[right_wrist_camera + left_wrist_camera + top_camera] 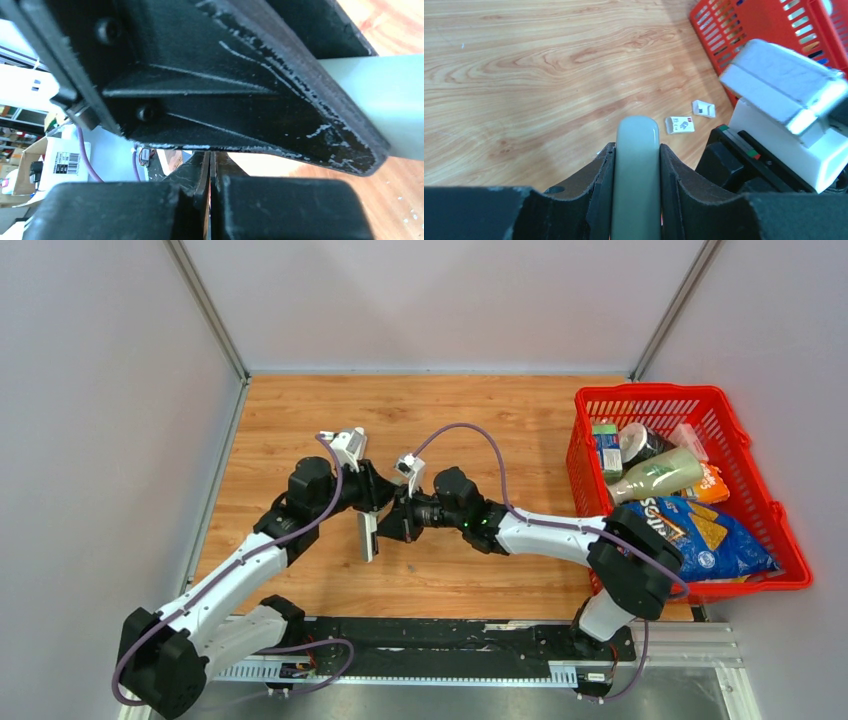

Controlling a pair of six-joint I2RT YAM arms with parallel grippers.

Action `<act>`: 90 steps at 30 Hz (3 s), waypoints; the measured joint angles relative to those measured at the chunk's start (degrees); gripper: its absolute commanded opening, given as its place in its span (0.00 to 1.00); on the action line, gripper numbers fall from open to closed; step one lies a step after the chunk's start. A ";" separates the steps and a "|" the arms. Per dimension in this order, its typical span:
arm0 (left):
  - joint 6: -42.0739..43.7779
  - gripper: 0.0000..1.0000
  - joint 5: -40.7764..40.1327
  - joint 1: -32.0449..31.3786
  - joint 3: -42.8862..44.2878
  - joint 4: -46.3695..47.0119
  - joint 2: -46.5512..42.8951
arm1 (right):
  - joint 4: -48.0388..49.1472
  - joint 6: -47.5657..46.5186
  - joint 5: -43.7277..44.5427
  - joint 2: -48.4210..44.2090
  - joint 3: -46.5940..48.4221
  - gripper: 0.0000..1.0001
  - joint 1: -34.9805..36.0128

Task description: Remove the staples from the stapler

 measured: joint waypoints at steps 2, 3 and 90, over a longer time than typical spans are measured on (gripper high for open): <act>1.31 0.00 -1.86 -1.29 0.00 -0.44 0.44 | 0.44 1.16 -0.15 0.90 -0.02 0.00 0.28; 1.97 0.00 -2.95 -1.81 0.00 -0.79 0.59 | 0.61 1.68 -0.15 1.38 -0.02 0.00 0.31; -12.17 0.00 9.62 -1.42 4.17 4.24 -8.87 | -29.86 -24.46 15.19 -13.29 12.72 0.00 0.92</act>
